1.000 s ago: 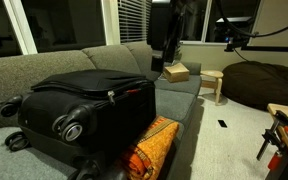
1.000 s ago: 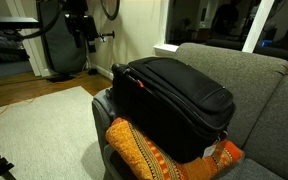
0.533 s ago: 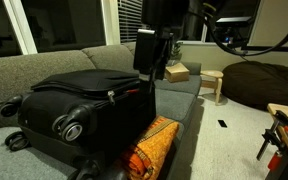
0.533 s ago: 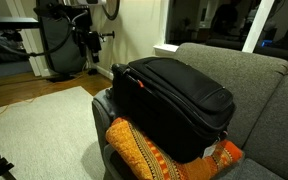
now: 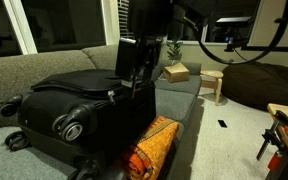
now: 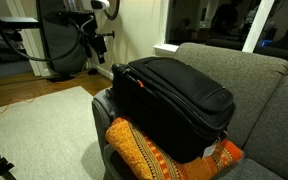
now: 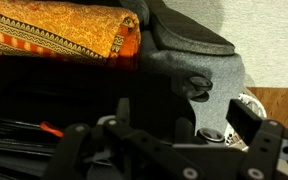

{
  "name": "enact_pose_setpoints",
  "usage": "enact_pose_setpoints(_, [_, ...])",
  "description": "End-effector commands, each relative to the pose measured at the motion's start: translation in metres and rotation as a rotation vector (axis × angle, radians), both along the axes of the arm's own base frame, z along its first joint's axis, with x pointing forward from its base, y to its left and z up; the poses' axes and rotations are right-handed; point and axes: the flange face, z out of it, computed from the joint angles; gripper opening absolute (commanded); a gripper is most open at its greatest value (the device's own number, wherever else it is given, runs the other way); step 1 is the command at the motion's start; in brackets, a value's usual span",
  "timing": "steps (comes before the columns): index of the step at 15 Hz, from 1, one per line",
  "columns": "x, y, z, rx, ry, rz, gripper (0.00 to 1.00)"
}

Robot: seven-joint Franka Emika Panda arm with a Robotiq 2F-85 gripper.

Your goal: Slide the zip to the right

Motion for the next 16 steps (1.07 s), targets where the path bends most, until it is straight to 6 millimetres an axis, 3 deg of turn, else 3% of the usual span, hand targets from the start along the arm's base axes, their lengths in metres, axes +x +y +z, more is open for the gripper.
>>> enact_pose_setpoints(1, [0.007, 0.002, -0.005, -0.008, -0.035, -0.023, 1.00])
enact_pose_setpoints(16, [0.026, 0.002, -0.020, -0.026, -0.120, -0.135, 1.00])
